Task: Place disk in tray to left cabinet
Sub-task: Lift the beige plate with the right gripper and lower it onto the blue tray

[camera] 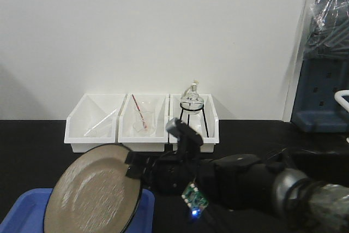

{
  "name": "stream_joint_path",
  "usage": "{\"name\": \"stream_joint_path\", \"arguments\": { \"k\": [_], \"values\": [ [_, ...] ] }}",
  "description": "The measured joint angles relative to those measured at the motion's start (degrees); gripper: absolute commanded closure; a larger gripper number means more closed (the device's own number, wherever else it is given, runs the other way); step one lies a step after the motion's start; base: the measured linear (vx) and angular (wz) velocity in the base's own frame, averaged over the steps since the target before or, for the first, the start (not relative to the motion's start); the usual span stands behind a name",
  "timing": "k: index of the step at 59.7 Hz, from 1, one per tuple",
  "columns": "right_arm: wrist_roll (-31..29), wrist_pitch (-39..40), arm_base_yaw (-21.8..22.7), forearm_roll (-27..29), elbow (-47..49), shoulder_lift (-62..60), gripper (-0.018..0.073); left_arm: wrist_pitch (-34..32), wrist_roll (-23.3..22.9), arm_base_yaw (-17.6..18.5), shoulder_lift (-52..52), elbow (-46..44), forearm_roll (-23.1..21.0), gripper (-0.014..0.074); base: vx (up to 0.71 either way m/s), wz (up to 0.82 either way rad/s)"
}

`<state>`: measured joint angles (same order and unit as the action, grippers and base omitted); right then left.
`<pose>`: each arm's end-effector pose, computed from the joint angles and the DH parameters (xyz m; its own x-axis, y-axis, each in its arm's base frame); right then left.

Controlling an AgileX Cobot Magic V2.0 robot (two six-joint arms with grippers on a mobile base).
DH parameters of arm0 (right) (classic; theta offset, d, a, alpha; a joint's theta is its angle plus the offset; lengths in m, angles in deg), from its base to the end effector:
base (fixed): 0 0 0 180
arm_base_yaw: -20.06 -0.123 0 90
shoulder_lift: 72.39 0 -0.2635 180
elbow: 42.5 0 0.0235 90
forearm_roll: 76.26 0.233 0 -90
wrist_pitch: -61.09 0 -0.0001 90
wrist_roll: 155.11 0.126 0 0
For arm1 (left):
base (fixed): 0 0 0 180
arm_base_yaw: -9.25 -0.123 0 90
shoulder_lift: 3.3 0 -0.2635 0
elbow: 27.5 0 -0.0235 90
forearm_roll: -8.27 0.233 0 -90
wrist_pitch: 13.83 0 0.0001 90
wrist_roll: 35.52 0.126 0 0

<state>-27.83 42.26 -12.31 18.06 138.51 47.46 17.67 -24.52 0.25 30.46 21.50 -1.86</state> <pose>0.3604 0.2766 0.2049 -0.7884 0.2480 -0.5629 -0.2984 0.6459 0.7026 0.1241 0.0079 0.2713 -0.4022 -0.0226 -0.9153 -0.0564 0.9984 0.0002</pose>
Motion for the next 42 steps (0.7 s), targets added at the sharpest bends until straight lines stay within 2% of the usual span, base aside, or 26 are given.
{"name": "stream_joint_path", "arguments": {
  "k": [11, 26, 34, 42],
  "values": [
    [-0.1, -0.3, -3.1, 0.2, 3.0, 7.4, 0.0555, 0.0, 0.0, 0.0, 0.0, 0.0, 0.0, 0.0205, 0.00, 0.00],
    [-0.5, -0.1, -3.2, 2.2, 3.8, 11.7, 0.0503, 0.0, 0.0, 0.0, 0.0, 0.0, -0.1, 0.0205, 0.00, 0.00],
    [-3.4, -0.4, -3.2, 3.0, 4.0, 12.5, 0.0405, 0.0, 0.0, 0.0, 0.0, 0.0, -0.1, 0.0205, 0.00, 0.00],
    [-6.8, -0.1, -3.1, -0.4, 4.1, 12.7, 0.0251, 0.0, 0.0, 0.0, 0.0, 0.0, -0.1, 0.0205, 0.00, 0.00]
  ]
}}
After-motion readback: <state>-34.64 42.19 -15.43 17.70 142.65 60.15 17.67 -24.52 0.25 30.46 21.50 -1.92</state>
